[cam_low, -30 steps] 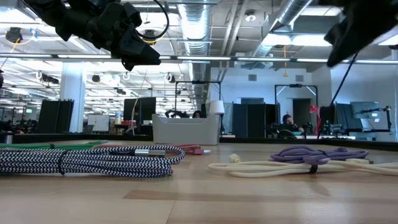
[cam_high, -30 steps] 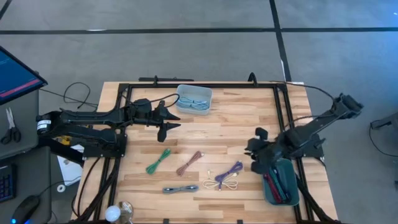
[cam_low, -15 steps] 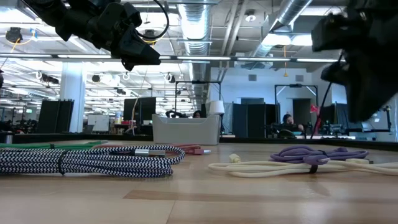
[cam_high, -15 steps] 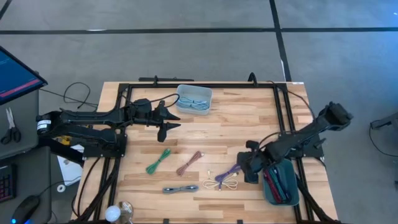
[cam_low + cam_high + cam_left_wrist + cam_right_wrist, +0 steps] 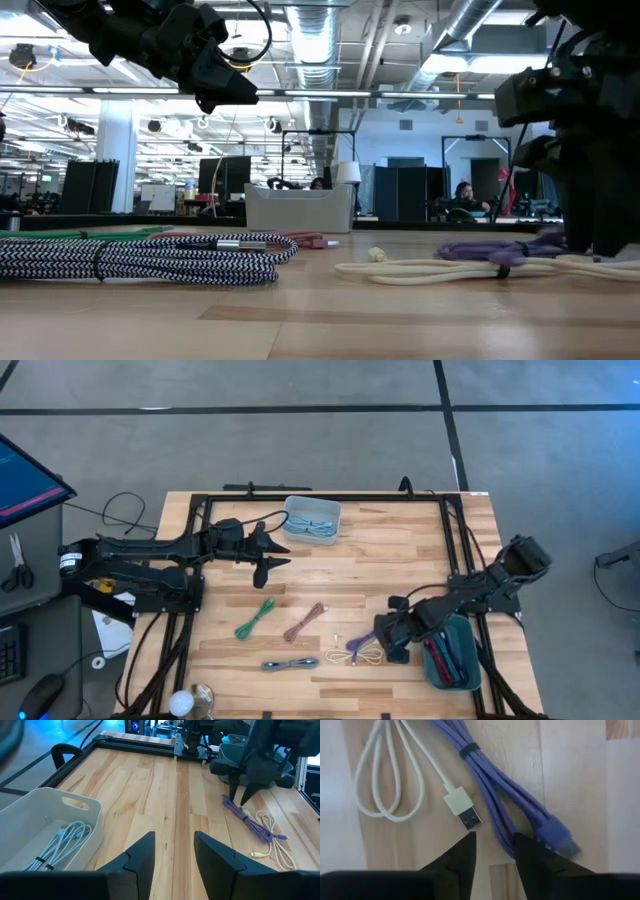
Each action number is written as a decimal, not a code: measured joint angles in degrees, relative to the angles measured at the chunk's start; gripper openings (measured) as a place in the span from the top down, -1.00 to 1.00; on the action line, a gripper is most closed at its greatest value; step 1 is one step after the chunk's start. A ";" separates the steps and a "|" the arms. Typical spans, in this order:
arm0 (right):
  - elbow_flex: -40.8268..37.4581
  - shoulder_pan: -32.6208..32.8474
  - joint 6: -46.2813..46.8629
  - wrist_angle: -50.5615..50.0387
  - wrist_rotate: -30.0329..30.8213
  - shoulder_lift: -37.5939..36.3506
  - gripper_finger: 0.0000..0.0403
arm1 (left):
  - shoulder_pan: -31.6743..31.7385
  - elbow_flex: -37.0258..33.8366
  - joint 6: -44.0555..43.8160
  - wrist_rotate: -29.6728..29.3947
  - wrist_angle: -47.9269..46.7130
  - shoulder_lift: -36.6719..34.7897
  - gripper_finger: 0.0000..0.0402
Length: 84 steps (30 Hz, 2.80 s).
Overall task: Pick & Place USB Port
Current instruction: Put the violet charger cable into the gray bin
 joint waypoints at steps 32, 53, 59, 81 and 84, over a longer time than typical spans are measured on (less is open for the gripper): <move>-0.11 -6.52 -8.74 -1.56 15.51 -16.30 1.00 | -0.01 0.00 0.00 0.00 -0.02 0.00 0.32; -0.04 -19.48 -18.13 2.66 4.30 -17.22 0.99 | 0.01 0.00 0.17 -1.94 -0.41 0.00 0.32; -0.04 -19.32 -14.13 0.96 4.41 -17.22 0.86 | 0.01 0.00 0.17 -1.95 -0.42 0.00 0.32; -5.63 -20.04 -2.08 -1.00 4.60 -17.22 -0.01 | 0.01 0.00 0.04 -1.92 -1.42 0.00 0.32; -6.82 -20.04 -0.79 0.62 4.59 -17.22 -0.03 | 0.00 0.00 0.02 -1.92 -1.53 0.00 0.32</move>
